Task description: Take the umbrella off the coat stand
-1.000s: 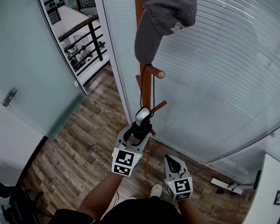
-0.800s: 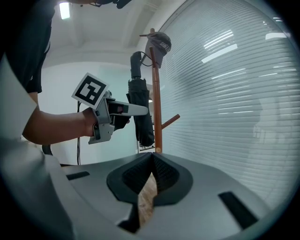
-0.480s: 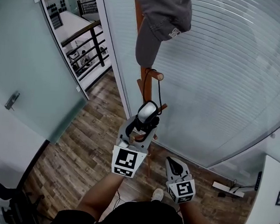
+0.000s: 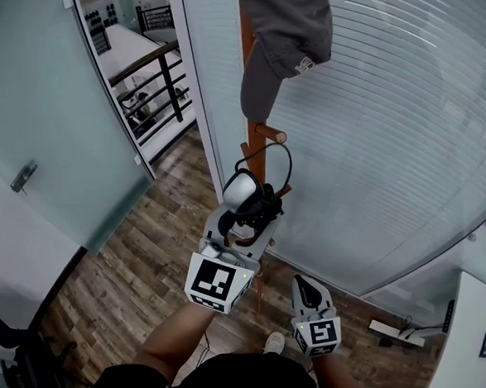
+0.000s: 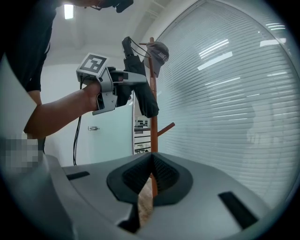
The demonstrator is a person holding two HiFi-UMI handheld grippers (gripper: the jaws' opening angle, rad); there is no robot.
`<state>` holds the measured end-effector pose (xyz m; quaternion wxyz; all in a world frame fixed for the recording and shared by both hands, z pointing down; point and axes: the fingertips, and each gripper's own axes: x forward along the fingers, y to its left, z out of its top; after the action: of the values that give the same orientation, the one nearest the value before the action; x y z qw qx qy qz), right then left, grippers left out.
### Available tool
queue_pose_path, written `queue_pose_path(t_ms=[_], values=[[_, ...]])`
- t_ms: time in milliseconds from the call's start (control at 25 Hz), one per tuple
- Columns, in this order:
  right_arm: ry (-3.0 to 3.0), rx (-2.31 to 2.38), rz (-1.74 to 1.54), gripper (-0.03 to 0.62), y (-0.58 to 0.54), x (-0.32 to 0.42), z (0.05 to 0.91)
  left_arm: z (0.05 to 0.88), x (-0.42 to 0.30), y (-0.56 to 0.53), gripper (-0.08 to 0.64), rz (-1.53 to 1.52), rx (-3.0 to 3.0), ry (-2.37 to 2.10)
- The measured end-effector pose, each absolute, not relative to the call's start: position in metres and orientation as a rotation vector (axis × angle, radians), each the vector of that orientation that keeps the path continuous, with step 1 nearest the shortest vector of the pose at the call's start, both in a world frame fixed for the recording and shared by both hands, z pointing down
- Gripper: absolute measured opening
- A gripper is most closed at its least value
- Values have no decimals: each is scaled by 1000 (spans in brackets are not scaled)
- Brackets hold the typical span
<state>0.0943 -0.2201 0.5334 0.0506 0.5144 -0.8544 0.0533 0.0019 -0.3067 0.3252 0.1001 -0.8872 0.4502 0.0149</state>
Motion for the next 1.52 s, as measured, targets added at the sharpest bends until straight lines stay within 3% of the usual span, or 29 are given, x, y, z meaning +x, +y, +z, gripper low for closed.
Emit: queue_pose_path(t_ms=[360, 1520], values=[[-2580, 1617, 131, 6, -209, 100, 531, 332, -11, -285, 253, 139, -2703, 1332], [-2582, 1604, 84, 6, -203, 82, 521, 537, -47, -222, 250, -394, -2825, 1490]])
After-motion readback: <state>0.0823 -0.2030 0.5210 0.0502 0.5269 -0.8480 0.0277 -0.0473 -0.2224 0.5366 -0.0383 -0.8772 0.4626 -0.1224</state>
